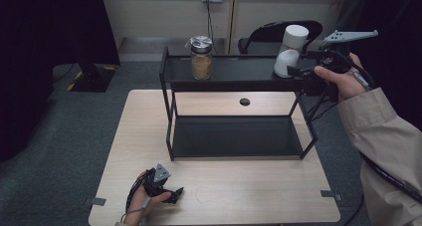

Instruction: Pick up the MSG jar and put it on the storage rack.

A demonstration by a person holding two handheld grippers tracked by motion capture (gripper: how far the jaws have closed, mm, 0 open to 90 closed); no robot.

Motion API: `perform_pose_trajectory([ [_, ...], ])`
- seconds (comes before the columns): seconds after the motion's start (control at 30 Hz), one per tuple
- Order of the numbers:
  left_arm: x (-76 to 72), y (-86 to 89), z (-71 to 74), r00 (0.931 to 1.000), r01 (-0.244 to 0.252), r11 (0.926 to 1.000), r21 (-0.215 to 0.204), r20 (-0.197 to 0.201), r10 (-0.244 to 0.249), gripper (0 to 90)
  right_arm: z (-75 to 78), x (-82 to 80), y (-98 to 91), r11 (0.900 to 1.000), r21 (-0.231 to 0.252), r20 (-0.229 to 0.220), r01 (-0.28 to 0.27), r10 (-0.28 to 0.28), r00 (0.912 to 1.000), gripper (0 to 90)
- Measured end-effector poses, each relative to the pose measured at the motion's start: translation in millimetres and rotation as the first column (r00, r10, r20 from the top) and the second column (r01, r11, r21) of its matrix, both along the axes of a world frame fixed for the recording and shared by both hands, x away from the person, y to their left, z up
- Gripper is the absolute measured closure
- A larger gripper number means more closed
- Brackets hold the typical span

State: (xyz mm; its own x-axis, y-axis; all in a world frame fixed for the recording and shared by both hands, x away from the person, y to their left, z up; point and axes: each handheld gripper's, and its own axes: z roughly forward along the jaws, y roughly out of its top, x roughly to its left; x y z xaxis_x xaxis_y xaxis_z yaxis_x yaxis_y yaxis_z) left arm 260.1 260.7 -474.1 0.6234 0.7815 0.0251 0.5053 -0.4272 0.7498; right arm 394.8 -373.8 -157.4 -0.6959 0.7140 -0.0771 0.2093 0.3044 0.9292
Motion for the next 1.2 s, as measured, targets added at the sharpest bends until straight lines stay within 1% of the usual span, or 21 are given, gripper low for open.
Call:
perform_pose_trajectory([
  [0.13,0.1,0.0,0.1,1.0000,0.000,1.0000,0.001,0.000,0.000,0.0,-8.1,-9.4,-7.3,0.9998,0.012,-0.003,-0.017,0.017,0.9999,0.0],
  [0.2,0.0,0.0,0.0,1.0000,0.000,1.0000,0.000,0.000,0.000,0.0,-10.0,-11.1,-9.0,0.9997,0.012,-0.002,-0.021,0.021,0.9998,0.0],
  [0.27,0.0,0.0,0.0,1.0000,0.000,1.0000,0.000,0.000,0.000,0.0,-16.8,-17.3,-12.5,0.9996,0.014,-0.003,-0.025,0.025,0.9997,0.0],
  [0.3,0.1,0.0,0.1,1.0000,0.000,1.0000,0.000,0.000,0.000,0.0,-16.8,-17.3,-12.5,0.9996,0.014,-0.003,-0.025,0.025,0.9997,0.0],
  [0.4,0.0,0.0,0.0,1.0000,0.000,1.0000,0.000,0.000,0.000,0.0,-28.1,-24.4,-17.6,0.9992,0.015,-0.008,-0.037,0.037,0.9993,0.0],
  [0.47,0.0,0.0,0.0,1.0000,0.000,1.0000,0.000,0.000,0.000,0.0,-30.7,-25.8,-18.5,0.9991,0.017,-0.006,-0.038,0.038,0.9993,0.0],
  [0.53,-0.2,0.0,-0.5,1.0000,0.000,1.0000,-0.001,0.002,0.000,0.0,-39.8,-29.3,-21.7,0.9987,0.030,-0.014,-0.041,0.041,0.9990,0.0],
  [0.6,-0.1,0.0,-0.4,1.0000,0.000,1.0000,-0.001,0.002,0.000,0.0,-44.8,-31.0,-23.8,0.9985,0.034,-0.012,-0.043,0.043,0.9990,0.0],
  [0.67,-0.3,0.0,-0.7,1.0000,-0.001,1.0000,-0.002,0.003,0.001,0.0,-53.0,-35.5,-25.1,0.9983,0.053,-0.011,-0.023,0.024,0.9997,0.0],
  [0.7,-0.3,0.0,-0.7,1.0000,-0.002,1.0000,-0.003,0.002,0.002,0.0,-56.5,-36.2,-26.4,0.9979,0.060,-0.019,-0.023,0.025,0.9995,0.0],
  [0.77,-0.3,-0.1,-0.7,1.0000,-0.002,1.0000,-0.004,0.001,0.002,0.0,-64.0,-38.0,-28.4,0.9976,0.063,-0.022,-0.030,0.031,0.9993,0.0],
  [0.83,0.1,0.1,0.0,1.0000,0.002,1.0000,0.003,0.001,-0.002,0.0,-73.6,-41.2,-28.6,0.9982,0.046,-0.021,-0.039,0.040,0.9990,0.0],
  [0.9,0.1,0.1,0.0,1.0000,0.002,1.0000,0.003,0.001,-0.002,0.0,-81.5,-44.8,-28.5,0.9981,0.045,-0.018,-0.043,0.044,0.9989,0.0],
  [0.93,0.1,0.1,-0.1,1.0000,0.002,1.0000,0.003,0.001,-0.002,0.0,-85.0,-46.4,-28.6,0.9979,0.040,-0.018,-0.050,0.051,0.9986,0.0],
  [0.97,0.1,0.1,-0.1,1.0000,0.002,1.0000,0.003,0.001,-0.002,0.0,-85.0,-46.4,-28.6,0.9979,0.040,-0.018,-0.050,0.051,0.9986,0.0],
  [1.0,0.1,0.1,-0.1,1.0000,0.002,1.0000,0.003,0.001,-0.002,0.0,-89.8,-48.2,-29.2,0.9973,0.038,-0.016,-0.063,0.063,0.9979,0.0],
  [1.07,0.1,0.1,-0.1,1.0000,0.002,1.0000,0.003,0.001,-0.002,0.0,-96.8,-52.3,-29.0,0.9969,0.039,-0.014,-0.068,0.068,0.9976,0.0],
  [1.1,0.1,0.1,-0.1,1.0000,0.002,1.0000,0.003,0.001,-0.002,0.0,-106.4,-57.4,-28.9,0.9964,0.049,-0.006,-0.069,0.070,0.9975,0.0],
  [1.13,0.0,0.0,0.0,1.0000,0.002,1.0000,0.003,0.001,-0.002,0.0,-110.9,-59.0,-29.4,0.9955,0.057,-0.011,-0.076,0.077,0.9970,0.0],
  [1.17,0.0,0.1,-0.1,1.0000,0.002,1.0000,0.003,0.002,-0.002,0.0,-110.9,-59.0,-29.4,0.9955,0.057,-0.011,-0.076,0.077,0.9970,0.0],
  [1.2,0.1,0.1,0.0,1.0000,0.002,1.0000,0.003,0.002,-0.002,0.0,-121.0,-60.5,-31.4,0.9929,0.067,-0.013,-0.098,0.099,0.9950,0.0],
])
